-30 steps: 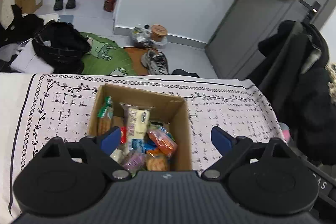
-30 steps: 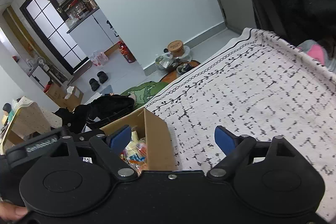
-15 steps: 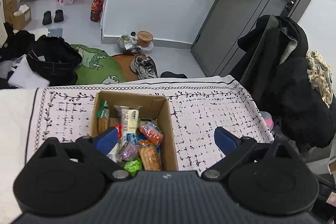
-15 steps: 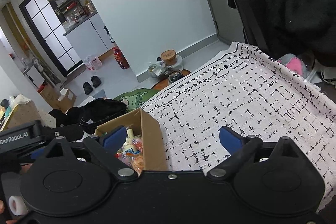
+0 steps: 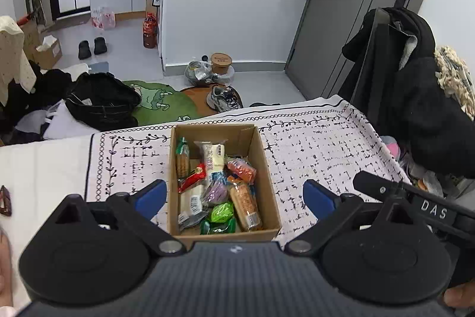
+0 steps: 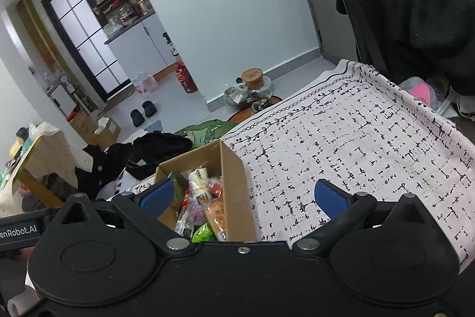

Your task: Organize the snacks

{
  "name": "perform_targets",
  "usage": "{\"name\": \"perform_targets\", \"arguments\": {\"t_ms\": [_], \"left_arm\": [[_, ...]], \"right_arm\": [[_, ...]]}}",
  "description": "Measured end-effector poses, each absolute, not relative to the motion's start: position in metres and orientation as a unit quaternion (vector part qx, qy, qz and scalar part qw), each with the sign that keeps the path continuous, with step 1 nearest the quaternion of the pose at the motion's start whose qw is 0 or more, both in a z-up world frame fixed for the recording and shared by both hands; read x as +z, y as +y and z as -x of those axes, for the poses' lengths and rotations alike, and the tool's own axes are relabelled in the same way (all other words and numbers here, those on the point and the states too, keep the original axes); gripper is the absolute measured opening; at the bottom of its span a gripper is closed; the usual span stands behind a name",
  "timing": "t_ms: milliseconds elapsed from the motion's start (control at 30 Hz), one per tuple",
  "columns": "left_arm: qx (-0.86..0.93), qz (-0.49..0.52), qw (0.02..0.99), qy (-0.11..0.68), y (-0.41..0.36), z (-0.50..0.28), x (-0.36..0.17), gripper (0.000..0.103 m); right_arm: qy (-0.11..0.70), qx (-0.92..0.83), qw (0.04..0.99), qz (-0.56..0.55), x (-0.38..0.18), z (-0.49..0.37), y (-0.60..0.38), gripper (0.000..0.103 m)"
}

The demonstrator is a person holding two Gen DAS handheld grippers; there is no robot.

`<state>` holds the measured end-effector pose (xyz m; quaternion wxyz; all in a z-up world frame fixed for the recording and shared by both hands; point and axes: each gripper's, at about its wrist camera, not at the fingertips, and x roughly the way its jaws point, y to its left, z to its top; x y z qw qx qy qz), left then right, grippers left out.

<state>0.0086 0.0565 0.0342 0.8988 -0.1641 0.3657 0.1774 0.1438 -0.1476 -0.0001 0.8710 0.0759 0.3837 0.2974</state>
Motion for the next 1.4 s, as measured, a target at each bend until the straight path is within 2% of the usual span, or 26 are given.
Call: {"name": "perform_targets", "arguments": {"t_ms": [533, 1400], "left_arm": [[0.178, 0.150, 0.904, 0.359, 0.044, 0.037, 0.037, 0.098], [0.185, 0.135, 0.903, 0.363, 0.033, 0.087, 0.020, 0.098]], "right_arm": [[0.368, 0.271, 0.889, -0.023, 0.023, -0.097, -0.163, 0.102], [0.349, 0.244, 0.904, 0.043, 0.007, -0.040, -0.161, 0.103]]}}
